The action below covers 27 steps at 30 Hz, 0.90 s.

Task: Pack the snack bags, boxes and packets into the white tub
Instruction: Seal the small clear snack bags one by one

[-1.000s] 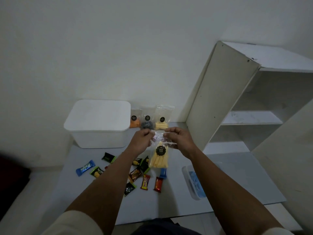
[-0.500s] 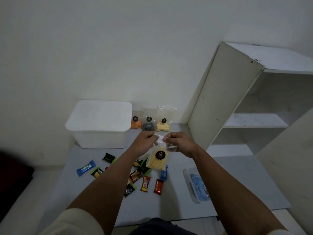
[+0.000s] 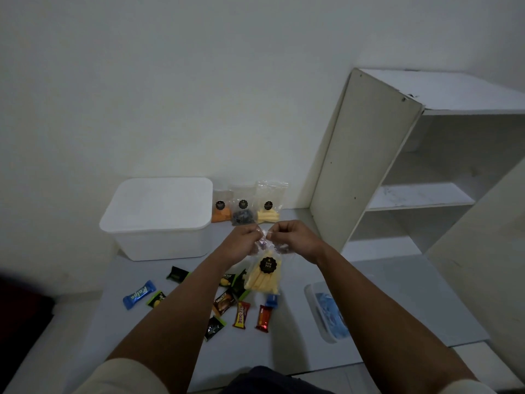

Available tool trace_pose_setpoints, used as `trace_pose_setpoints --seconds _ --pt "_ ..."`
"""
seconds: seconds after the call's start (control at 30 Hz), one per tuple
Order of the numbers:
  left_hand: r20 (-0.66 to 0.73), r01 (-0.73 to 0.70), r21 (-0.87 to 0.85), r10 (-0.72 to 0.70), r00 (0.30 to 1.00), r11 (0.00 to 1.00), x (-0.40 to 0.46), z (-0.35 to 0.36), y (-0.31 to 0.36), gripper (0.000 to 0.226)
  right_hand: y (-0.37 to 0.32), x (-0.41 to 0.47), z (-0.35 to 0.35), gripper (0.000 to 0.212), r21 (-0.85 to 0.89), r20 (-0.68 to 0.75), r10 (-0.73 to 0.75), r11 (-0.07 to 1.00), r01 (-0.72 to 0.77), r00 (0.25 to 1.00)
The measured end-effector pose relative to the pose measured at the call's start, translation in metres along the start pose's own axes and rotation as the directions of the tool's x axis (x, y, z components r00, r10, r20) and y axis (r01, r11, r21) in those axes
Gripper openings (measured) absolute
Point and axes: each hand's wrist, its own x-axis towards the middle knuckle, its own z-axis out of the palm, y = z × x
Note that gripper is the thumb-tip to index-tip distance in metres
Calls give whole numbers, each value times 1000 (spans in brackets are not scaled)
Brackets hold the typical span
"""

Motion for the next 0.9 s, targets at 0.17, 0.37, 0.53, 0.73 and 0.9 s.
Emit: trace_pose_setpoints --seconds 0.17,0.37,0.53,0.73,0.9 --pt "8 -52 75 51 999 996 5 -4 -1 26 2 3 -2 8 10 -49 -18 1000 18 999" --pt "-18 -35 29 36 999 999 11 -10 -1 23 9 2 -8 8 92 -40 -4 996 7 999" --pt "-17 -55 37 56 998 998 12 -5 -1 14 10 0 -10 8 98 -6 32 995 -31 999" --pt "-60 -59 -24 57 997 998 13 -7 1 16 16 -2 -17 10 169 -21 78 983 -73 997" --pt "-16 90 -321 -101 995 943 13 -5 1 25 10 -2 -17 16 211 -2 47 976 -46 999"
